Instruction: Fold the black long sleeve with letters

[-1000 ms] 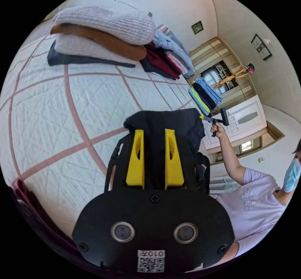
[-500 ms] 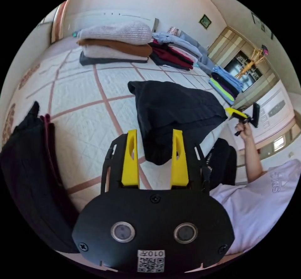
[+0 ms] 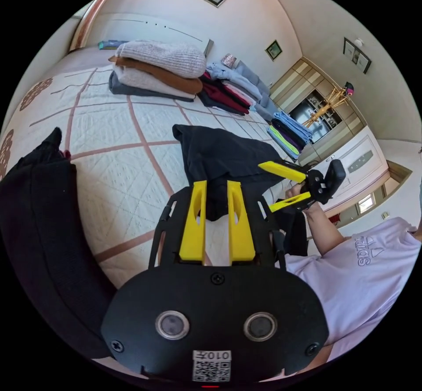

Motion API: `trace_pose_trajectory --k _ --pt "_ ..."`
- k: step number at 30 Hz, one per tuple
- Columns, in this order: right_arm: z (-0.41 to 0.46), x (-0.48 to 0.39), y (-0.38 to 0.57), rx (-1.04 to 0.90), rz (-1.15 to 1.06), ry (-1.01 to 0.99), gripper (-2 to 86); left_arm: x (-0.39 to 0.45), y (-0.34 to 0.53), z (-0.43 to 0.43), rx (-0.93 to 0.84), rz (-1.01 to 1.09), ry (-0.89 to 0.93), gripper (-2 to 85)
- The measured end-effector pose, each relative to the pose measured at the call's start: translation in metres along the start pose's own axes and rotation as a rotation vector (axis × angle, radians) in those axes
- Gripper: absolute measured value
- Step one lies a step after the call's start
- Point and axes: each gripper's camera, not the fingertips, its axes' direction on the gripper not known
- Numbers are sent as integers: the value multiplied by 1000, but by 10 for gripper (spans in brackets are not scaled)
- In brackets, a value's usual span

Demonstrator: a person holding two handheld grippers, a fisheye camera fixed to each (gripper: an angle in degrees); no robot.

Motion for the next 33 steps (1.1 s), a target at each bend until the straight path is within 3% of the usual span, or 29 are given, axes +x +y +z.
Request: trace_pose_trajectory --k 3,10,19,25,30,33 --pt "28 -21 -42 -71 -137 34 217 -4 13 -9 14 -3 17 66" --pt "76 -1 -83 -206 -194 -18 210 -23 37 -15 71 -48 73 66" --pt "68 29 -66 -151 -86 15 84 -17 43 -7 162 -37 102 58" --pt "-3 146 -2 148 362 -234 77 8 43 -1 195 7 102 58" --pt "-80 257 209 647 976 -390 77 39 36 31 169 74 131 61" --pt "-71 267 335 779 1293 -370 77 64 30 72 114 119 160 66"
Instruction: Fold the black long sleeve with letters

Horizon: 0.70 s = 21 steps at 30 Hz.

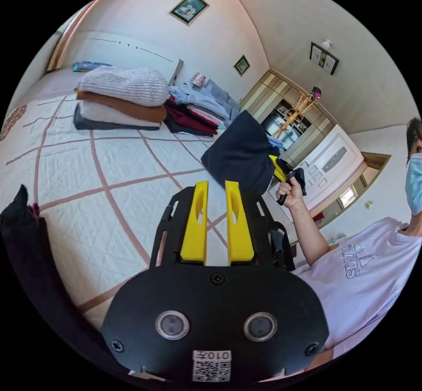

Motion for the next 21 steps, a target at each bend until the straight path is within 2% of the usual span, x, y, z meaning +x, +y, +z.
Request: trace_pose_trajectory --k 3,5,7,9,13,21 --pt "-40 95 22 89 264 58 79 30 -7 62 -101 87 23 75" --pt "-51 135 31 94 365 -10 82 62 -8 117 -192 176 44 83" --pt "-56 148 33 101 335 -128 88 90 -3 155 -233 259 40 89" --pt "-62 145 27 64 273 -120 100 120 6 188 -250 345 21 95" --pt "-67 154 14 35 270 -156 127 183 39 260 -300 518 -143 105" --pt "-68 172 7 13 285 -116 116 193 81 336 -305 410 -215 100"
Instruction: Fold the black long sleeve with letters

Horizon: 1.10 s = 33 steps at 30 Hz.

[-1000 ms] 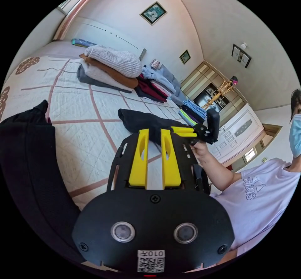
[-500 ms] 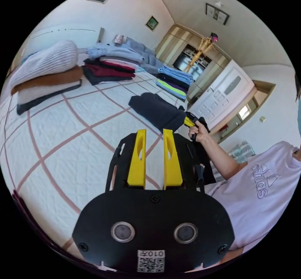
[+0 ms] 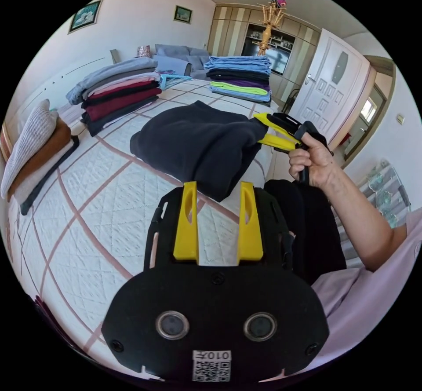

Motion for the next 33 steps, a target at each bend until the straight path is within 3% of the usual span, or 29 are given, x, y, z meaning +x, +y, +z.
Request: trace_pose_trajectory --k 7,12,14,16,23,26,33 --pt "-11 -9 -16 -5 -43 53 71 19 -13 11 -71 117 -155 59" --pt "5 -18 -16 -176 -165 144 63 26 -2 -23 -148 181 -195 49" --pt "16 -3 -6 -235 -143 202 63 32 25 14 -266 207 -209 47" --pt "16 15 4 -246 -107 131 64 30 52 45 -327 206 -216 48" --pt "16 12 27 -266 -66 95 67 -25 87 26 -45 9 -42 63" --pt "22 14 36 -271 -62 134 71 -15 91 35 -127 85 -177 74" --pt "1 4 69 -120 -53 266 72 9 99 38 -33 231 -296 57"
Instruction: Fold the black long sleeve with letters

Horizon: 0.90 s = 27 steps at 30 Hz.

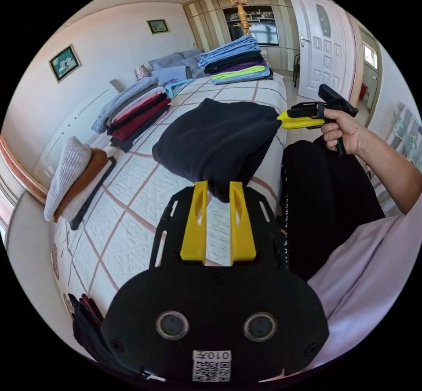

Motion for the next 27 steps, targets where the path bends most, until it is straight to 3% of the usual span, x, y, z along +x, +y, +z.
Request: trace_pose_trajectory --k 8,12,15,17,21,25,27 --pt "-2 -74 38 88 -180 205 54 -7 34 24 10 88 -21 46" --pt "30 -114 57 23 -326 97 54 -40 41 19 16 63 85 61" --pt "72 -151 76 -114 -480 80 60 -98 54 -9 131 -47 247 77" --pt "102 -169 89 -178 -553 152 69 -166 60 -15 191 -206 239 88" --pt "163 -180 105 -351 -527 197 96 -262 41 32 201 -268 265 106" --pt "183 -172 118 -327 -450 186 103 -363 12 148 108 -395 647 113" --pt "193 -175 123 -293 -434 173 105 -380 2 182 91 -423 734 101"
